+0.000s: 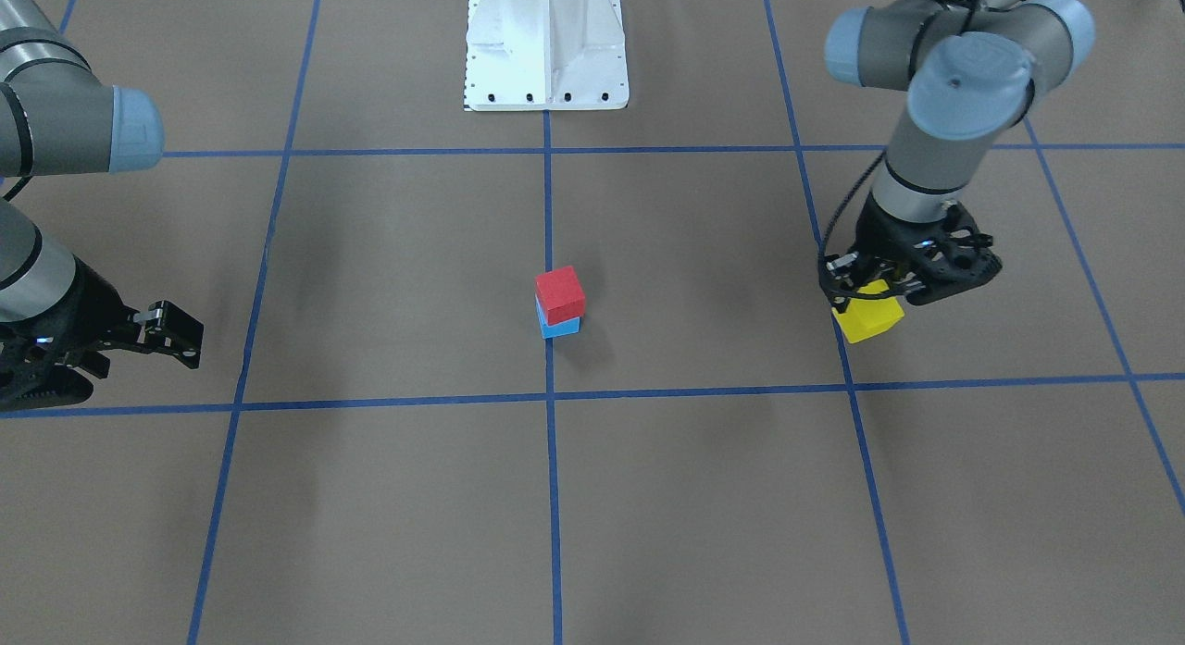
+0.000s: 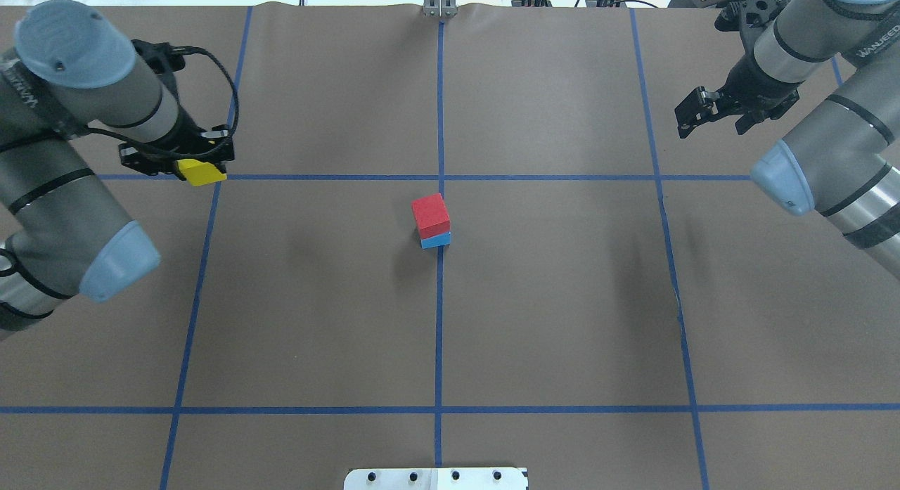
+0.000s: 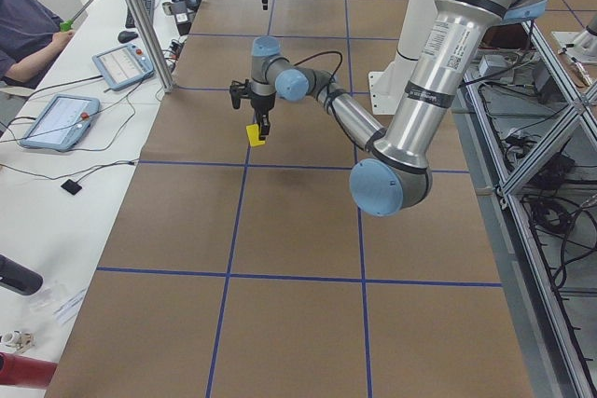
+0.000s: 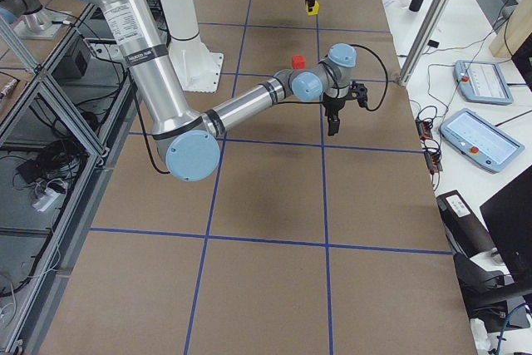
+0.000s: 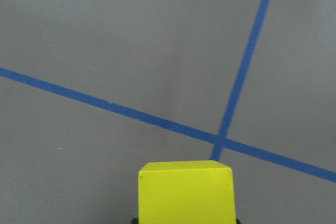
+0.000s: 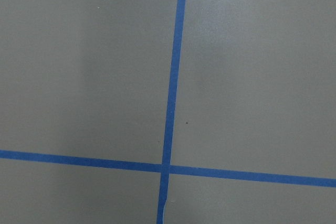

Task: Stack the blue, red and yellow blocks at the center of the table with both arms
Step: 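Carry the yellow cube with the left gripper over the red cube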

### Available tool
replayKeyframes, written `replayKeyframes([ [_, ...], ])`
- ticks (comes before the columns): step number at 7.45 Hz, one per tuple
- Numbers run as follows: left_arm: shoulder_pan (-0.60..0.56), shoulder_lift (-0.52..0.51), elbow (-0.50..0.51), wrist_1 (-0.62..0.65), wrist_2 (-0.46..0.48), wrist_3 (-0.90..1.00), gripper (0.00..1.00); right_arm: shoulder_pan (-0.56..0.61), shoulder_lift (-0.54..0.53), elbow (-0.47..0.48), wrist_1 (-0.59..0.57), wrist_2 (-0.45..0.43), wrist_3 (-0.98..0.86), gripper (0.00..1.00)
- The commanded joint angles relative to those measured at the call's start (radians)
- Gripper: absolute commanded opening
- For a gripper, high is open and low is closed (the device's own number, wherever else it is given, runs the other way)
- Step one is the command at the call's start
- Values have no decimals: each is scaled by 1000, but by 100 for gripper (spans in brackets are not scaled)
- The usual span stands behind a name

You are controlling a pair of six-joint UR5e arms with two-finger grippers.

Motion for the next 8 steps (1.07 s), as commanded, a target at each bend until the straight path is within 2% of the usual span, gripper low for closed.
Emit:
replayKeyframes([
  [1,102,-172,19,78,-17,-55,0,0,2,1,0,0,0,100],
  [3,149,-287,96,83,-11,-63,0,0,0,1,0,0,-1,100],
  [5,185,-405,202,83,-11,-158,0,0,-2,1,-1,0,-1,100],
  [8,211,-430,225,81,-11,-174,0,0,-2,3,-1,0,-1,100],
])
